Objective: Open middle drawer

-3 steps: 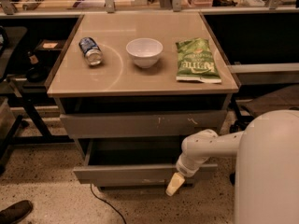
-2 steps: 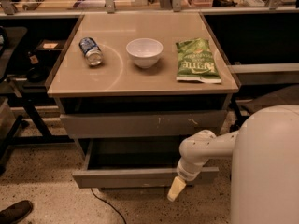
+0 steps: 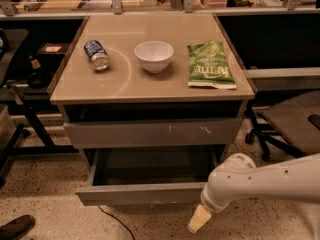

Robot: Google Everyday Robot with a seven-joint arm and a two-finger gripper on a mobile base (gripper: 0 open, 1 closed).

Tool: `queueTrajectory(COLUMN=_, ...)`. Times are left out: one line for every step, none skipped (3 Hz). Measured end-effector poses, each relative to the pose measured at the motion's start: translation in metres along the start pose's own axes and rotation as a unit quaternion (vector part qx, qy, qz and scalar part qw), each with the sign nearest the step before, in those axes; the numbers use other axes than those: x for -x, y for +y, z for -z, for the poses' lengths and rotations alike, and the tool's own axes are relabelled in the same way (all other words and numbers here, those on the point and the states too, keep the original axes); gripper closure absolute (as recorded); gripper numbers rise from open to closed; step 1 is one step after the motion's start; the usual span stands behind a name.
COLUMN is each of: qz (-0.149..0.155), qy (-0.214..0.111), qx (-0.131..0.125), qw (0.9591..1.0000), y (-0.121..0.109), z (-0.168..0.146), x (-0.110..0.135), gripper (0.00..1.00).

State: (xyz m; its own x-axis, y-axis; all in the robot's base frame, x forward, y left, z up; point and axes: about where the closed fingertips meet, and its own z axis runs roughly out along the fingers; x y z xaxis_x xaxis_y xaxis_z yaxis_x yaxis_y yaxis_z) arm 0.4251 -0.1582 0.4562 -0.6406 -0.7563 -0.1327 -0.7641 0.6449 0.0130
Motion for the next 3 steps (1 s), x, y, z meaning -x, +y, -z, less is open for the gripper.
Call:
queueTrajectory(qz=0.001, qy=0.002, qx=-0.002, qw=1.0, y=0.003, z=0.004, x=-0.007, gripper=0.0)
queueTrajectory(qz=0.022, qy=-0.017, qx=0.0, qw=0.9996, y=-0.008, z=-0.006, x=0.016, gripper=0.0)
queueTrajectory(qz=0.049, qy=-0.036, qx=0.014, qw=0.9981, y=-0.021, z=-0.022, x=0.048, gripper=0.0)
